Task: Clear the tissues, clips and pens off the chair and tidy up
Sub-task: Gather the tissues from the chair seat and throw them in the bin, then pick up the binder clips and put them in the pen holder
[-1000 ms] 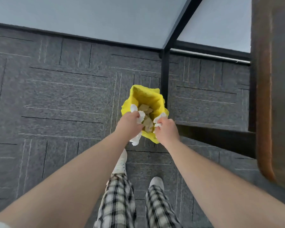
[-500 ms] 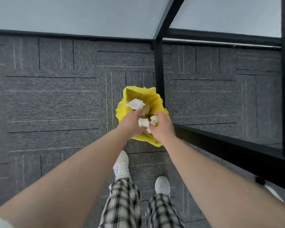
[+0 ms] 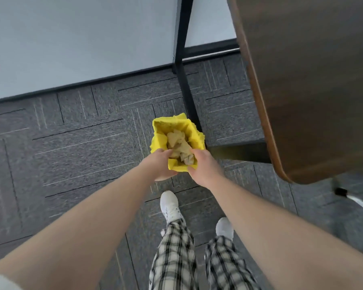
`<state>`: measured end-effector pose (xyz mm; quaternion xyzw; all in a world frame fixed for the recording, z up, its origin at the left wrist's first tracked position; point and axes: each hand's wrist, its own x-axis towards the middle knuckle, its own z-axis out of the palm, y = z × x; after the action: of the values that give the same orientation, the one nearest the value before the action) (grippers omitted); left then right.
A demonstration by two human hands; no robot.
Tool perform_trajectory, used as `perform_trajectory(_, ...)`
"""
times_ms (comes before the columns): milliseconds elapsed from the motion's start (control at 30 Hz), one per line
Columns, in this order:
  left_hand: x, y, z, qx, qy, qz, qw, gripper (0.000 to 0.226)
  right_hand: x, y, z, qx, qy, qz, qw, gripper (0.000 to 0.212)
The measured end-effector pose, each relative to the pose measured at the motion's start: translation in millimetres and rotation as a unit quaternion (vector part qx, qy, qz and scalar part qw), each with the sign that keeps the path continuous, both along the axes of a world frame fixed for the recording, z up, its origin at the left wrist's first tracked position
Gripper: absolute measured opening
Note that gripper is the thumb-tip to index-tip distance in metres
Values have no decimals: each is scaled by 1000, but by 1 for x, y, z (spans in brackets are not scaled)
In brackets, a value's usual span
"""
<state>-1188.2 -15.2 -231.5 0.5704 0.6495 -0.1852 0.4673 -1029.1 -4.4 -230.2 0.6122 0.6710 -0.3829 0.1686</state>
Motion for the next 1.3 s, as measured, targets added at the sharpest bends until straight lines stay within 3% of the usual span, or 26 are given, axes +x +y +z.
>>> perform_trajectory(267, 56, -18, 73, 33, 53, -109, 992, 79, 67, -42, 50, 23, 39, -52, 998, 49)
perform_trajectory(433, 120, -50, 119, 47, 74, -172, 981, 76, 144, -87, 83, 37, 47, -85, 995, 59)
perform_trajectory(633, 245, -93, 169, 62, 91, -322, 940, 83, 279, -167, 133, 54, 8, -106, 993, 67)
perform_trajectory(800, 373, -104, 213, 88, 62, -380, 919, 83, 405, -219, 173, 62, -55, -183, 980, 70)
perform_trajectory(1033, 524, -98, 267, 160, 41, -504, 848, 81, 534, -255, 229, 89, -89, -306, 944, 70)
perform_trajectory(1300, 688, -57, 289, 221, -4, -621, 752, 83, 651, -255, 266, 102, -124, -417, 895, 70)
